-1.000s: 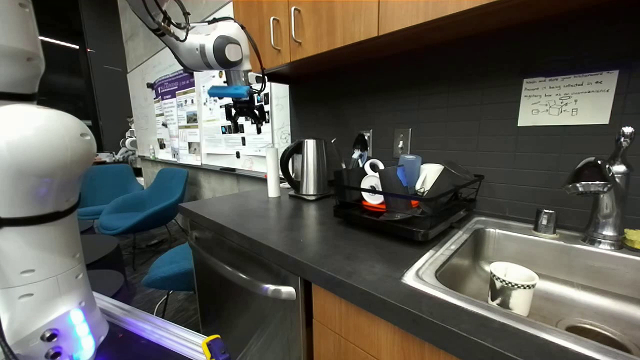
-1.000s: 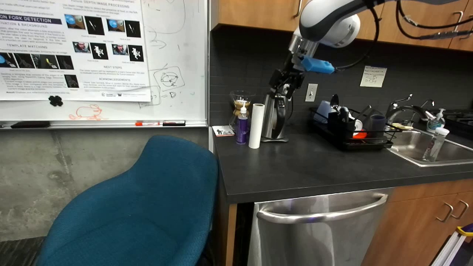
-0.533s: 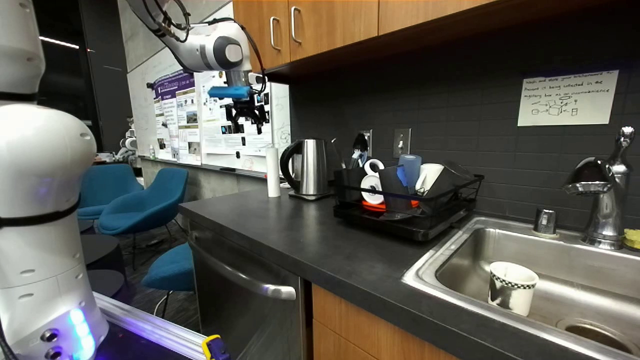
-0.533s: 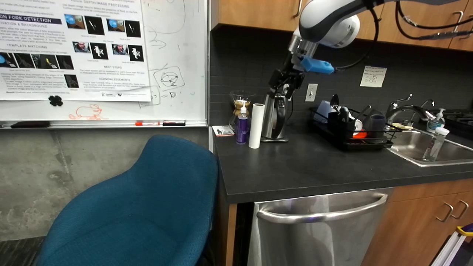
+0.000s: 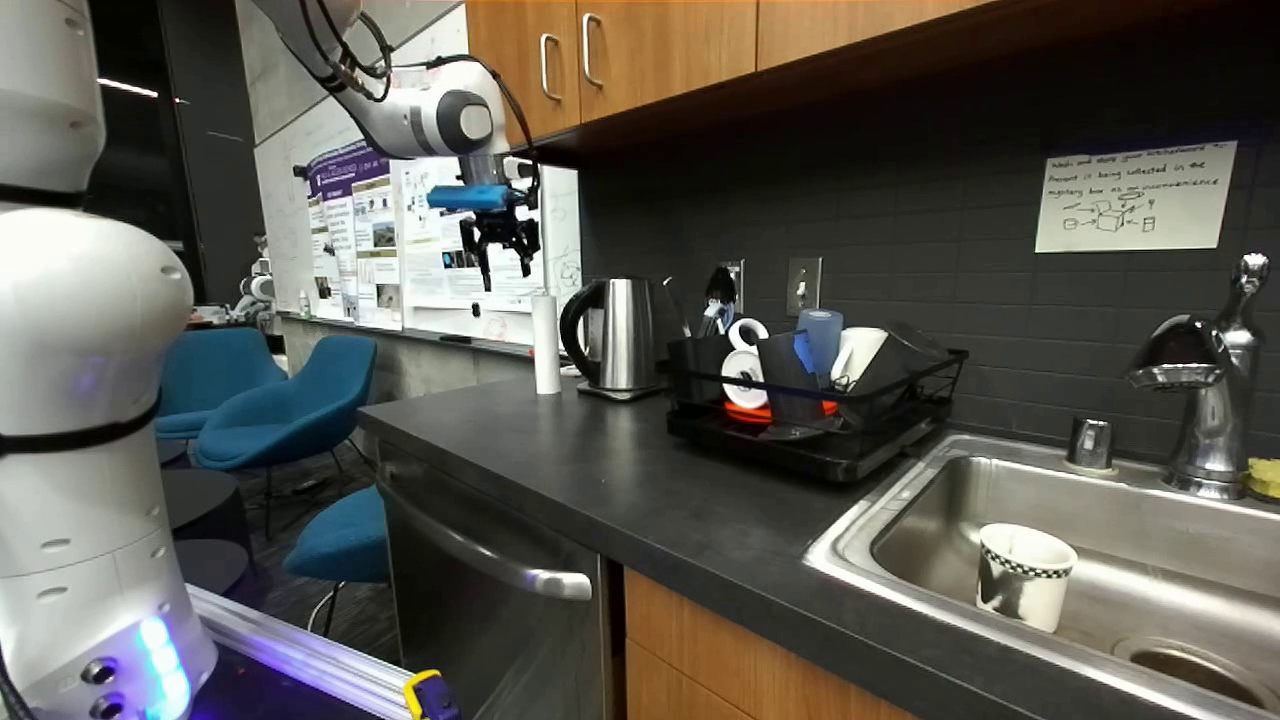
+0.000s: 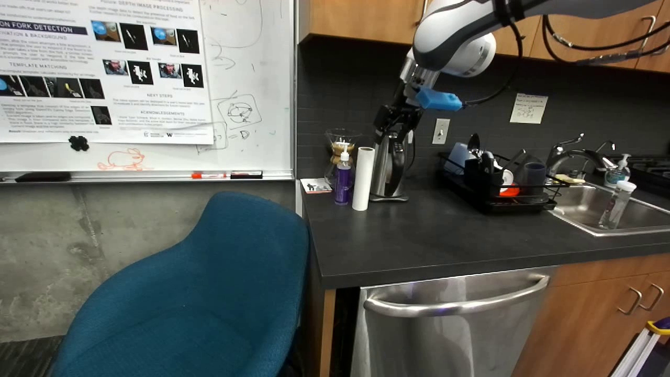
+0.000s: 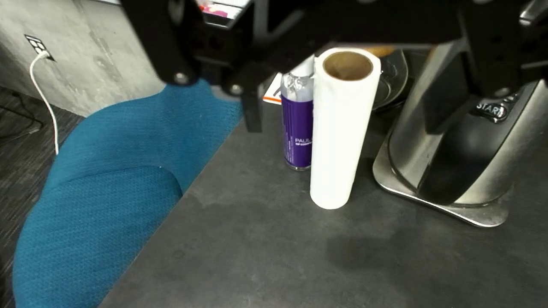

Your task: Move the paper towel roll to the left

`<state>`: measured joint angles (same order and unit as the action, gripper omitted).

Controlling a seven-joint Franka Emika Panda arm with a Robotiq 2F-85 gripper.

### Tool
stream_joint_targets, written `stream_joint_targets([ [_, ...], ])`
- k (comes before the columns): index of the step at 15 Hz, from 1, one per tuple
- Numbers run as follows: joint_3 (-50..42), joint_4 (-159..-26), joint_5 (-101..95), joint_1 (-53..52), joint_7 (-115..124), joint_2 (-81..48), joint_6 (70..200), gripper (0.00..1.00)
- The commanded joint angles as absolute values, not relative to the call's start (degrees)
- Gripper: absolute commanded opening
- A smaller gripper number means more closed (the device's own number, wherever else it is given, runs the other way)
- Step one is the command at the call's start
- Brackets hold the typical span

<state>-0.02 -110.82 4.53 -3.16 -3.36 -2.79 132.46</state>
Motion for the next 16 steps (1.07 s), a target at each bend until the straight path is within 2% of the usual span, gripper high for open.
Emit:
stream_joint_targets([
  [1,1.2,-106.9,3.2,-3.1,-0.9,-5.7,132.9,0.61],
  [6,1.8,-104.3,0.9,-3.6,1.9,-7.9,135.4,0.22],
  [9,1.8,-104.0,-0.9,-3.6,3.3,-8.8,137.4,0.01],
  [16,1.8,-103.0,-1.7,-3.8,3.9,-11.0,140.6,0.0],
])
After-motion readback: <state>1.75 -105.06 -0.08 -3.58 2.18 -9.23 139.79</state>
